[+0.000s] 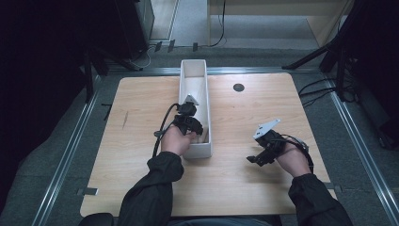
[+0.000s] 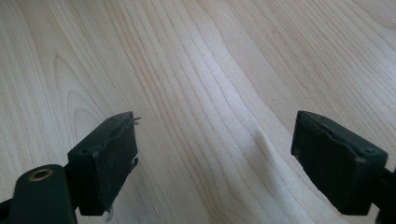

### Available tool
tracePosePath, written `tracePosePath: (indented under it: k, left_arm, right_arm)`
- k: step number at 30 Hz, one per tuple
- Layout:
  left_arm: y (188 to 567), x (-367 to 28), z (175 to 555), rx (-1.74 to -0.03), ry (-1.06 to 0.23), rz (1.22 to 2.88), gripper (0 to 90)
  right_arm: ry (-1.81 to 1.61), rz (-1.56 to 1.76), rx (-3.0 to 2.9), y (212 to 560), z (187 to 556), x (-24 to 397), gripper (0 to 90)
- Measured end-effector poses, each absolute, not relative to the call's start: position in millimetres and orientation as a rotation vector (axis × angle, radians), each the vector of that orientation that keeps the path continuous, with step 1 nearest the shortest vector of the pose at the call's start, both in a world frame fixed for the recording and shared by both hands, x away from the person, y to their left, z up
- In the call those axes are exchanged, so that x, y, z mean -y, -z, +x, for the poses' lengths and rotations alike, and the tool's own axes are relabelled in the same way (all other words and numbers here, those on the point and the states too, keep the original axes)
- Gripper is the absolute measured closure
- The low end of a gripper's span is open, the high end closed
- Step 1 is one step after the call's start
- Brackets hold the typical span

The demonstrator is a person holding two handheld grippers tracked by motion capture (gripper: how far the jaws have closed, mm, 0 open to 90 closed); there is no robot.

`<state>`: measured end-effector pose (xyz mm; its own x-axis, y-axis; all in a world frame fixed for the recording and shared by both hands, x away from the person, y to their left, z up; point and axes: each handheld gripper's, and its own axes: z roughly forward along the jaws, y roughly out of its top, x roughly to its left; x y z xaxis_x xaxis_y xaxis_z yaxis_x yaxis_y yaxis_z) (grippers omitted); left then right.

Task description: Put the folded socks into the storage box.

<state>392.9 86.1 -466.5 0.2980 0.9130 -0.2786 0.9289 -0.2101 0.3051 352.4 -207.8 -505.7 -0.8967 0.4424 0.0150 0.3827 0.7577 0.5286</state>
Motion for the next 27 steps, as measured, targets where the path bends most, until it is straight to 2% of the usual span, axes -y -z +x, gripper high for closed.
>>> tracePosePath:
  k: [9, 17, 27]
  left_arm:
    - [475.6, -81.0, 397.1, -1.686, 0.062, 2.146, 76.7]
    - [478.0, -76.3, 399.7, -1.723, 0.032, 2.205, 74.8]
    - [473.3, -77.9, 396.9, -1.67, 0.069, 2.182, 68.1]
  right_arm:
    - [-0.811, 0.663, -2.848, 506.4, 352.5, 207.5, 14.4]
    - [-0.798, 0.656, -2.85, 506.4, 352.3, 207.5, 14.4]
    - [-0.799, 0.655, -2.853, 506.9, 352.7, 208.0, 14.4]
